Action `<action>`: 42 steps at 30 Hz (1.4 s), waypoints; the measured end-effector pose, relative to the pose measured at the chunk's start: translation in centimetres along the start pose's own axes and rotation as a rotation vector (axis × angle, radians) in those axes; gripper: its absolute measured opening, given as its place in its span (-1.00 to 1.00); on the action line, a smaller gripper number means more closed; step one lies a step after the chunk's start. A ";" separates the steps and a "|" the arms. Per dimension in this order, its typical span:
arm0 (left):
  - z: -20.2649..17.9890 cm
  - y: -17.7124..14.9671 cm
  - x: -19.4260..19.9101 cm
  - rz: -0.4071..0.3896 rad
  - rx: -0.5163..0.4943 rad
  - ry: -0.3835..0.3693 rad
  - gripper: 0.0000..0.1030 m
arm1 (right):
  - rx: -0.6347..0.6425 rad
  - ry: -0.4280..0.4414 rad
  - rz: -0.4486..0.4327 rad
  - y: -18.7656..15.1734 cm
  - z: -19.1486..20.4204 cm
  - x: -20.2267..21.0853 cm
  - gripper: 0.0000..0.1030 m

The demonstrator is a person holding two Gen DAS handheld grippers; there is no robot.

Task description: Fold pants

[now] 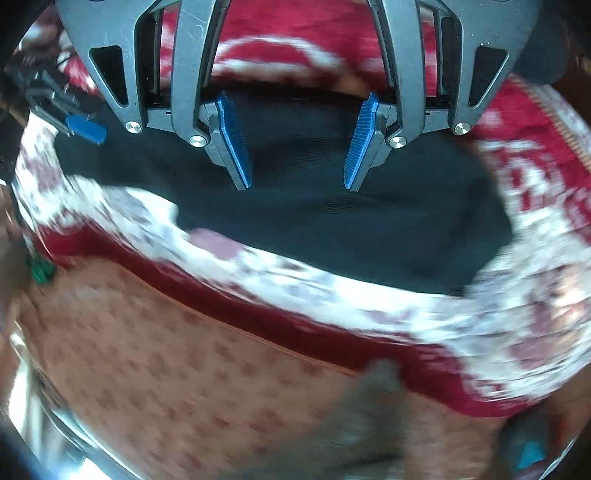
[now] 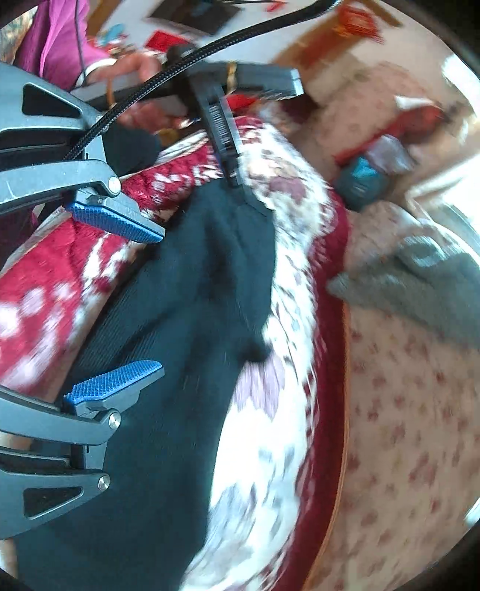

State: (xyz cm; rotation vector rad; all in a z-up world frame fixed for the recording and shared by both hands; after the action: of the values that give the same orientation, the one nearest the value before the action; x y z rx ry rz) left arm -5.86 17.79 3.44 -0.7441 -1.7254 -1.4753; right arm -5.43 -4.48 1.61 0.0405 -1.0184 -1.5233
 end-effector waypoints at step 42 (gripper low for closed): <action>-35.5 -1.8 -6.5 0.255 -0.856 -0.580 0.02 | -0.577 -0.065 -0.655 -10.3 -17.8 22.4 -0.09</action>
State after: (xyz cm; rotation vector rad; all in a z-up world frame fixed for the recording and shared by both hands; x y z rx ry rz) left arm 2.05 -17.24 -0.49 -1.9109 -1.2268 -1.9234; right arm -9.40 -34.07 -3.99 -0.0915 -0.5973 -2.3864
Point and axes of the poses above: each gripper's, at about its wrist camera, not at the fingertips, and x roughly against the way its jaws point, z to its left, y to its top, the point moved 4 cm from there along -x, roughly the way its jaws point, and after that the axes turned 15 degrees about y, right-handed, at the moved point
